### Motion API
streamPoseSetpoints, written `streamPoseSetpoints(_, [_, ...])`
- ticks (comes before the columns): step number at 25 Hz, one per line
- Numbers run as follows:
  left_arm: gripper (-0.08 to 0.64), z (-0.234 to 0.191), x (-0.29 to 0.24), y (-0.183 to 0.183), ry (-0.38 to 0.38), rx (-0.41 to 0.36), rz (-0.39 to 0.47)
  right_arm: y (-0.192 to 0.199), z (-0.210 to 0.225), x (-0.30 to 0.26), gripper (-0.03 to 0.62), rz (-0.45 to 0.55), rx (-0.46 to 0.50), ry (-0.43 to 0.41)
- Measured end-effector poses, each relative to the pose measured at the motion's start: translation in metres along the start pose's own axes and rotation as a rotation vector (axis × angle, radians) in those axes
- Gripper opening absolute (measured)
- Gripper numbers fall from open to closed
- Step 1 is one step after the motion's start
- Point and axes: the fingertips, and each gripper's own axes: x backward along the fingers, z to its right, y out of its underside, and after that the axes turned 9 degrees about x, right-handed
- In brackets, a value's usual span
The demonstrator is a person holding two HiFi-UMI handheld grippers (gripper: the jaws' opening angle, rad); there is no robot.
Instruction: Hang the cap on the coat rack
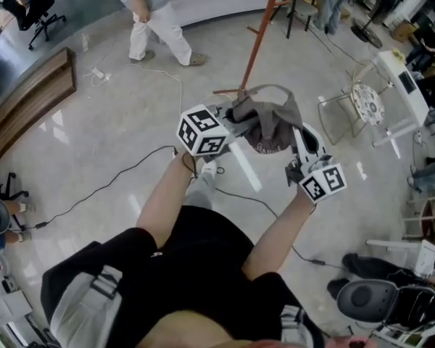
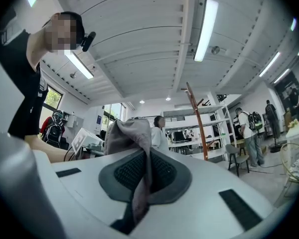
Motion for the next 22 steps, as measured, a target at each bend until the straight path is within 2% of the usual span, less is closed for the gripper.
streamPoseSetpoints(4, [0.006, -0.053, -0.011, -0.013, -0.043, -0.003, -0.035, 0.021, 0.030, -0.042, 0.000, 0.008, -0.063, -0.022])
streamPoseSetpoints(8, [0.006, -0.119, -0.016, -0.021, -0.117, 0.048, -0.045, 0.045, 0.054, -0.097, 0.000, -0.011, -0.122, -0.028])
streamPoseSetpoints(12, [0.006, -0.187, -0.045, -0.033, -0.123, 0.080, -0.066, 0.074, 0.110, -0.149, 0.000, -0.060, -0.157, -0.005])
streamPoseSetpoints(16, [0.006, -0.250, -0.081, -0.061, -0.127, 0.073, -0.080, 0.086, 0.171, -0.200, 0.000, -0.090, -0.178, 0.026])
streamPoseSetpoints(19, [0.006, -0.285, -0.095, -0.072, -0.132, 0.073, -0.082, 0.094, 0.196, -0.227, 0.000, -0.121, -0.180, 0.065])
streamPoseSetpoints(22, [0.006, -0.303, -0.106, -0.067, -0.133, 0.093, -0.096, 0.109, 0.209, -0.233, 0.000, -0.155, -0.200, 0.102])
